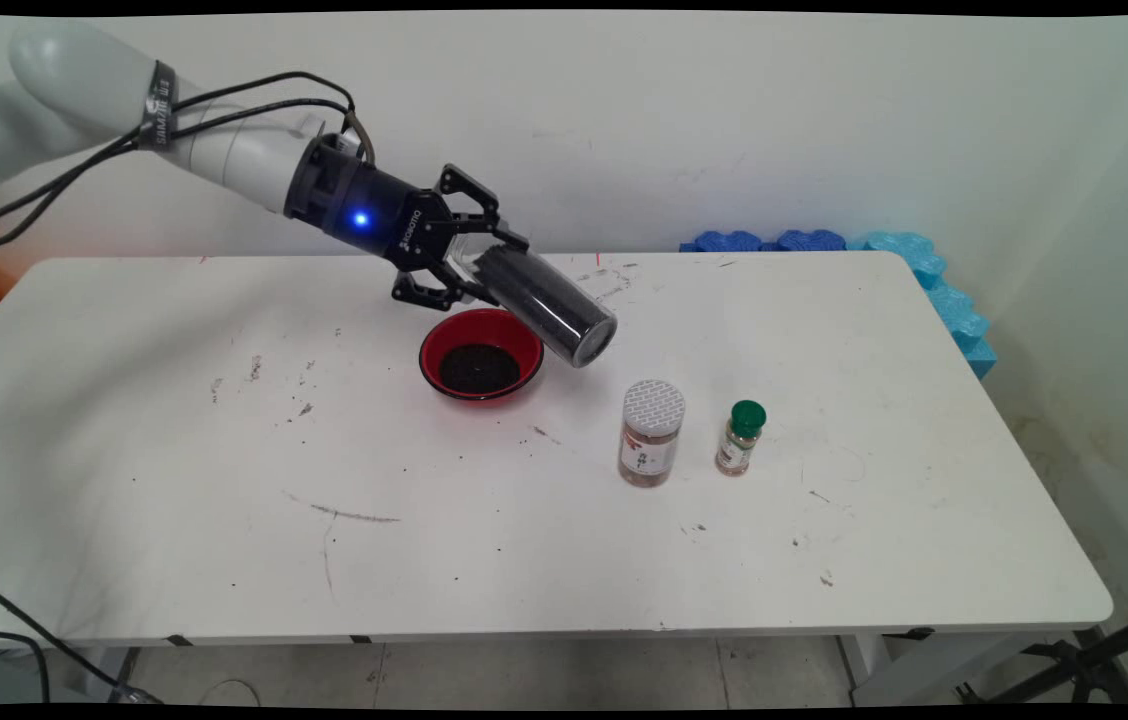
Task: Pour the black seasoning powder in the red bowl
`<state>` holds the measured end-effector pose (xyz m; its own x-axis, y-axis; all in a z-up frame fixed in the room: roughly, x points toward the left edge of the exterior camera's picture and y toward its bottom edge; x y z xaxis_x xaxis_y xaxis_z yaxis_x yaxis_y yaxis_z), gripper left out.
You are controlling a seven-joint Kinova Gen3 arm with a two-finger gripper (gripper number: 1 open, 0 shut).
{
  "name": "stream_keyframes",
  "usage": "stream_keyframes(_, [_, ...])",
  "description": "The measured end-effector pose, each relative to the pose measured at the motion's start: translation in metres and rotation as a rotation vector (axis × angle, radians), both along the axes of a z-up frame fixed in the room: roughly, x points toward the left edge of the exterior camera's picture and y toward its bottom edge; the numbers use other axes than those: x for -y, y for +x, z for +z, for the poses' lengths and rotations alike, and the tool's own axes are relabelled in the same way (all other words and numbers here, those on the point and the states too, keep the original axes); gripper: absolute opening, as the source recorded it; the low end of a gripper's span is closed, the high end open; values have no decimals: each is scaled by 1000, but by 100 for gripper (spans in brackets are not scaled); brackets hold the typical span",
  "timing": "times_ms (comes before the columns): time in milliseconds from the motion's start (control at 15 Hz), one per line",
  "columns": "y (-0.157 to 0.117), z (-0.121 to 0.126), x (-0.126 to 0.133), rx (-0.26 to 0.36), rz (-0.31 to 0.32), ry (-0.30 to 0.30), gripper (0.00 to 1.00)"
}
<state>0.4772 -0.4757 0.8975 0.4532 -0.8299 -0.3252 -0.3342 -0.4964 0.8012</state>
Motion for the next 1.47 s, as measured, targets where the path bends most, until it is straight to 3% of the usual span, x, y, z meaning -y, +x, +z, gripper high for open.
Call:
stream_keyframes(667, [-6, 9, -3, 83, -129, -208, 0])
stream_keyframes(1200, [-9, 17, -8, 138, -221, -329, 0])
stream_keyframes(1467, [-9, 26, -12, 183, -297, -432, 0])
